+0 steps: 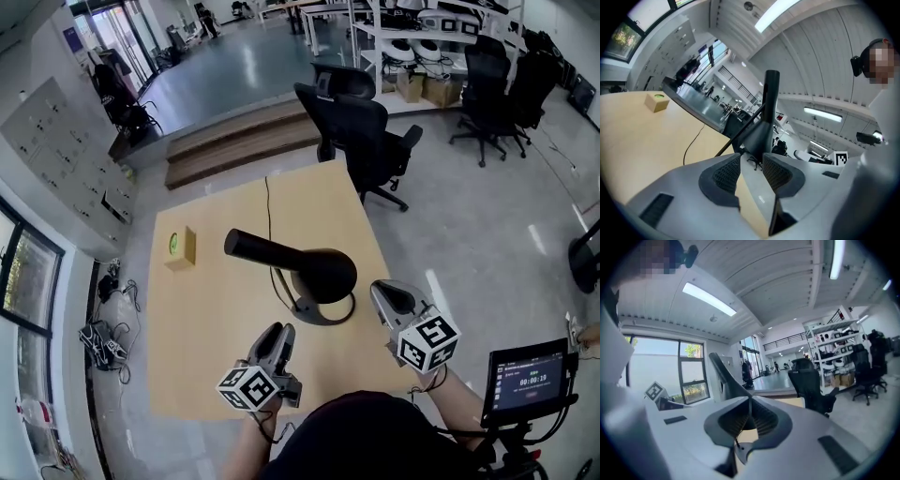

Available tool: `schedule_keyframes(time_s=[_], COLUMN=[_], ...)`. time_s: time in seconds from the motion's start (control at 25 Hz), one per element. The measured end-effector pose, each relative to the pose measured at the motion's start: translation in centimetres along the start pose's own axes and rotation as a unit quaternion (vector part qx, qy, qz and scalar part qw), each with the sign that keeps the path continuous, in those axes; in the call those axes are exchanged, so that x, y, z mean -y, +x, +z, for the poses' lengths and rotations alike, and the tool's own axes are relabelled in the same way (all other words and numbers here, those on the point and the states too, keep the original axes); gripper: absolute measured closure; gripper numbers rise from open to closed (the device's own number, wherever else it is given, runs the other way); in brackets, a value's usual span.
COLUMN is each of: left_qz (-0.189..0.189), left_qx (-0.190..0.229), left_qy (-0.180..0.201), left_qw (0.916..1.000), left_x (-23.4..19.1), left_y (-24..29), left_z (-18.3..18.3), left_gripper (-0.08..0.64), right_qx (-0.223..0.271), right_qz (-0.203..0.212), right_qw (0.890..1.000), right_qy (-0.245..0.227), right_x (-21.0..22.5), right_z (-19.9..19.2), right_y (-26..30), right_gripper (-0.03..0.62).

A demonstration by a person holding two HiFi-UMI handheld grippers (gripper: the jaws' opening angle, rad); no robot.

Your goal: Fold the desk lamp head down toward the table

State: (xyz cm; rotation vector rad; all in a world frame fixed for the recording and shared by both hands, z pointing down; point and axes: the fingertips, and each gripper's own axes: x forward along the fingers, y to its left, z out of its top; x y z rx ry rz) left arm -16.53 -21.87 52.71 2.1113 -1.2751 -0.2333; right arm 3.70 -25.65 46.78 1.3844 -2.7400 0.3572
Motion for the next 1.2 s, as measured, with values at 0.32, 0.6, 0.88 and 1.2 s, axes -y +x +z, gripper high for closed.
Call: schedule_keyframes(time_s=[0.32,0.6,0.88,1.2], left_qz=[-0.019,-0.031,-0.024,-0.019], left_qx=[-0.031,-0.052,-0.036,-0.042], left_qy=[-0.003,0.001,0.011,0.005], left_qw=[0.9994,0.9981,0.9990,0.9989], left_x=[1.1,2.3,2.0,2.4], left_y=[0.5,0.6,0.2,-0.9], left_z=[-2.4,-3.6,-2.8,-3.2], left_gripper=[0.410,0.410,0.410,0.410], right_qx=[0.020,0.011,0.016,0.010], right_qz=[0.024,0.014,0.018,0.018], right_qw=[0.998,0.999,0.999,1.000], right_qy=[-0.056,-0.032,-0.024,-0.022], right_x=[-2.5,-2.1,-1.7,-2.3], right_z=[1.3,-0.1,-0.5,-0.4], right_y=[-0.6,-1.7,-1.8,-2.4], right_gripper=[0.575,0.575,0.575,0.575])
